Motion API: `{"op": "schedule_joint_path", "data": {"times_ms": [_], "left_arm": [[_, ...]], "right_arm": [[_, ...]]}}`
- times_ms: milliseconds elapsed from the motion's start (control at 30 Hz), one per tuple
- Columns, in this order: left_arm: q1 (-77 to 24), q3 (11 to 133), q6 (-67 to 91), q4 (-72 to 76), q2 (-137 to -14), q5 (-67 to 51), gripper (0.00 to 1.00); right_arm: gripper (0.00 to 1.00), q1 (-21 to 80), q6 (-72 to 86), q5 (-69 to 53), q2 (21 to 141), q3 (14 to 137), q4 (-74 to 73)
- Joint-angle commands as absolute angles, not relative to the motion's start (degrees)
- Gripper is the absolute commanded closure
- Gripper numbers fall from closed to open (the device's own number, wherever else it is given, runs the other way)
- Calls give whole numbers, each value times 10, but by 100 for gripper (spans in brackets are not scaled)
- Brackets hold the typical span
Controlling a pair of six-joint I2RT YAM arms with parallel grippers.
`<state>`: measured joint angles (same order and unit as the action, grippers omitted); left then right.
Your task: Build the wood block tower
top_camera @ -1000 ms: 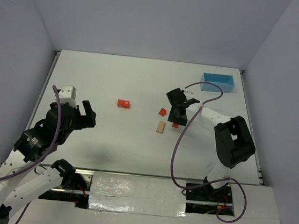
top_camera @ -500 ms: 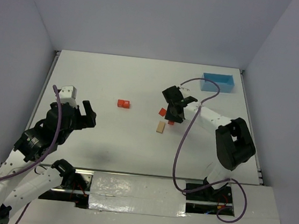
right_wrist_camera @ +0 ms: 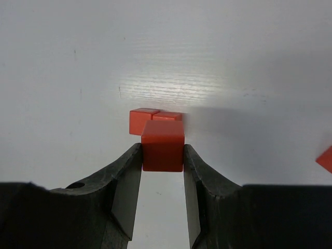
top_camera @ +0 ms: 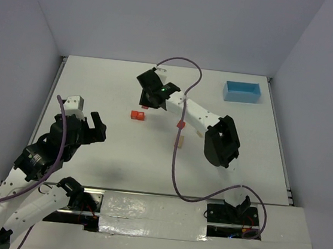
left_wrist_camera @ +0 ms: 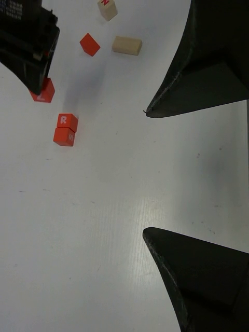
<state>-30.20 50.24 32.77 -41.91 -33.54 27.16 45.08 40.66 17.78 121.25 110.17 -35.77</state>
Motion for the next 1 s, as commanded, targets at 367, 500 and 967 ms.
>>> {"op": "schedule_joint_path", "data": {"times_ms": [367, 500, 967], "left_arm": [[-301, 501, 314, -396, -320, 270, 0], [-301, 502, 312, -395, -316, 269, 0], [-301, 500, 311, -393, -306, 266, 0]], "right_arm": [[77, 471, 435, 201, 1331, 1276, -443], [77, 475, 434, 205, 1340, 1288, -452], [75, 491, 428, 193, 1346, 1283, -445]]}}
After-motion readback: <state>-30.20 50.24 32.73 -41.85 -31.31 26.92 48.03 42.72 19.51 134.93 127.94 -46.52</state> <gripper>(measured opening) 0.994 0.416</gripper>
